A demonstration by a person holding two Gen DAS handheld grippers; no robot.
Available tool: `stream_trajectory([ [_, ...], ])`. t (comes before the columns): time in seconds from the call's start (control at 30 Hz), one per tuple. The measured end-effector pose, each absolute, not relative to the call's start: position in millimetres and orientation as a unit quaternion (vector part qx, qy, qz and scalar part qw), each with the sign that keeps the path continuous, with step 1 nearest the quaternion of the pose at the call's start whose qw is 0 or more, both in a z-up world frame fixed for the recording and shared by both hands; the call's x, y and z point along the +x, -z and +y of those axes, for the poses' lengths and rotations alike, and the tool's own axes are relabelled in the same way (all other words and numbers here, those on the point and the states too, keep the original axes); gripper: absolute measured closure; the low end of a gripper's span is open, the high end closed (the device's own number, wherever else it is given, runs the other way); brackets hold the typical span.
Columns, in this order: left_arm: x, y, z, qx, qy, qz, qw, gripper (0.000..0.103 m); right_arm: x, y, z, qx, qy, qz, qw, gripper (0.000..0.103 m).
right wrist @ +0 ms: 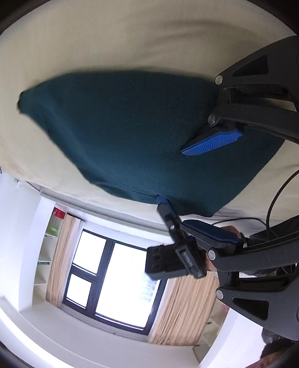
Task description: Fold small clothes
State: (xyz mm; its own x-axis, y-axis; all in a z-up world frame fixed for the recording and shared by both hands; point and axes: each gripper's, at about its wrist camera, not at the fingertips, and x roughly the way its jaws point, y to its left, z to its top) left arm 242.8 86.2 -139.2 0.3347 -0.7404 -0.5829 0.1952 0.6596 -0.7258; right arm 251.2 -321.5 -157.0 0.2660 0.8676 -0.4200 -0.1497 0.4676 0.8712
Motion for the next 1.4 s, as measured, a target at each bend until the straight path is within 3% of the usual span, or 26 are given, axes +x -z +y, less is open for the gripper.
stream_trajectory([
  [0.27,216.2,134.2,118.1,-0.266,0.321,0.498,0.761,0.079,203.8,181.9,-357.9,0.388,-0.354,0.496,0.692,0.046],
  [0.3,213.3,131.3,126.9,-0.269,0.309,0.495,0.766,0.074,195.9,182.0,-362.5,0.383,-0.345,0.497,0.698,0.046],
  [0.33,210.7,127.5,136.3,-0.269,0.291,0.490,0.776,0.057,189.7,181.7,-368.1,0.381,-0.338,0.498,0.701,0.044],
  [0.37,208.4,122.6,145.8,-0.269,0.272,0.481,0.789,0.050,183.6,181.3,-374.8,0.377,-0.321,0.502,0.709,0.042],
  [0.47,212.8,115.8,156.7,-0.286,0.264,0.467,0.794,0.044,179.1,178.0,-399.2,0.385,-0.289,0.492,0.726,0.038],
  [0.53,222.0,118.1,148.0,-0.288,0.265,0.475,0.788,0.038,178.3,171.8,-410.7,0.390,-0.268,0.474,0.743,0.026],
  [0.6,233.9,127.9,135.8,-0.290,0.271,0.490,0.776,0.038,185.0,171.2,-407.8,0.399,-0.258,0.461,0.750,0.019],
  [0.8,260.6,151.1,140.2,-0.366,0.258,0.493,0.746,0.039,230.8,190.9,-381.4,0.421,-0.271,0.479,0.721,0.019],
  [1.27,306.1,170.2,115.3,-0.382,0.287,0.530,0.701,0.039,277.9,200.2,-334.1,0.392,-0.275,0.514,0.711,0.023],
  [1.3,307.5,170.4,114.9,-0.387,0.287,0.529,0.699,0.042,279.2,201.7,-331.9,0.392,-0.271,0.517,0.712,0.023],
  [1.4,310.6,181.7,113.0,-0.394,0.267,0.540,0.694,0.066,285.8,203.9,-322.9,0.379,-0.257,0.528,0.715,0.029],
])
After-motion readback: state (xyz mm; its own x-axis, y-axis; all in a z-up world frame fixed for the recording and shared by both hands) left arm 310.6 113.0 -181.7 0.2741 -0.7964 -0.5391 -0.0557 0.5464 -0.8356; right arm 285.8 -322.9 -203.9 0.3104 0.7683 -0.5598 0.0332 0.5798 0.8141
